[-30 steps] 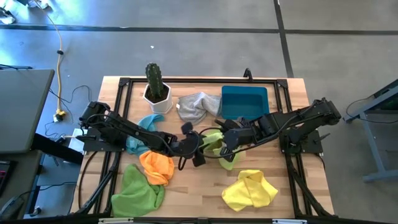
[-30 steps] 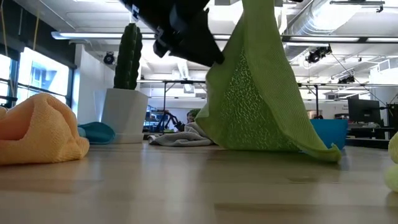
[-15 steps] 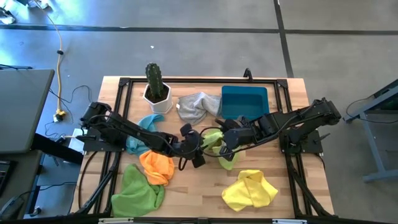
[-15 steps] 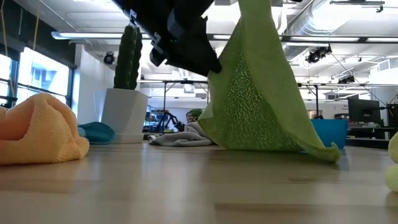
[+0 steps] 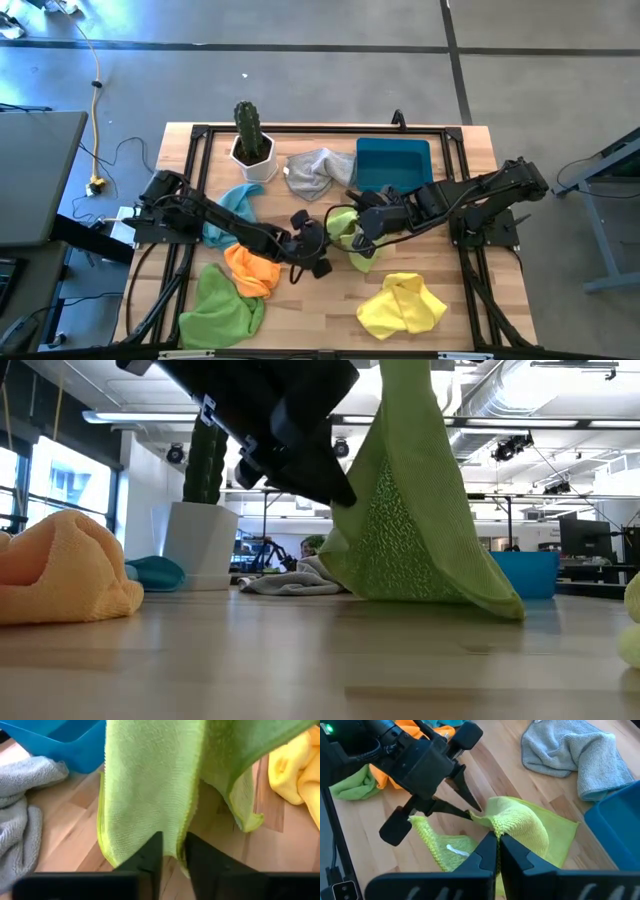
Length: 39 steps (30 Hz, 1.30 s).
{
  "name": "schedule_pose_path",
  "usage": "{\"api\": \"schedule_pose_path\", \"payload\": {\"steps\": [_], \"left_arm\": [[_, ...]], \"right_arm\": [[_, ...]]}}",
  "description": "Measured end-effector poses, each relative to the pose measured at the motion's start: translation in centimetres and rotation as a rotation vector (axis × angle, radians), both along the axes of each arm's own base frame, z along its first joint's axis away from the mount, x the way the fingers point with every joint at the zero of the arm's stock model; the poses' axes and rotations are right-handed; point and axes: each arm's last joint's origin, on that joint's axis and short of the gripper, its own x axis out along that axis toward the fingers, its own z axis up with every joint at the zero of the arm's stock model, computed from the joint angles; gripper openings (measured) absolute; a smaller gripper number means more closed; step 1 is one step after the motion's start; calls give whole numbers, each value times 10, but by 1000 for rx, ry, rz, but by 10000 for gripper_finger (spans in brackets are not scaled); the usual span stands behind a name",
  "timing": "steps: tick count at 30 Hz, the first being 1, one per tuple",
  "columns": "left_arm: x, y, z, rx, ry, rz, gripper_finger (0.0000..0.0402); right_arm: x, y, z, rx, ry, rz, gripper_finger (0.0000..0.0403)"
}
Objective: Fold microfiber towels
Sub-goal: Fold the light green microfiber cloth
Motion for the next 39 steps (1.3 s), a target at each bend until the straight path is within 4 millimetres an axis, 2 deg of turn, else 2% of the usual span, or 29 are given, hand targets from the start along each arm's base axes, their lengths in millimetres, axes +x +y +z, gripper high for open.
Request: {"api": "schedule_pose_path", "payload": {"steps": [3,8,19,23,27,33,39], "left_arm": [[0,0,2,-2,-2,-1,9],[-3,-3,8,-35,-1,-44,7],[-29,-21,56,-100,-41,-190,1],[-36,-25,59,-114,-10,-212,1],[-40,-30,58,-162,12,-220,0],[-41,-33,55,-213,18,-220,0],[-41,-34,55,-224,24,-227,0]], "right_arm": [[0,0,0,0,1,0,0],[0,0,0,-3,11,28,0],[-6,6,-11,-92,82,78,0],[-6,12,-31,-115,97,68,0],[-4,18,-62,-80,87,54,0],[-4,22,-110,5,34,21,0],[-10,22,-146,105,11,-10,1]]}}
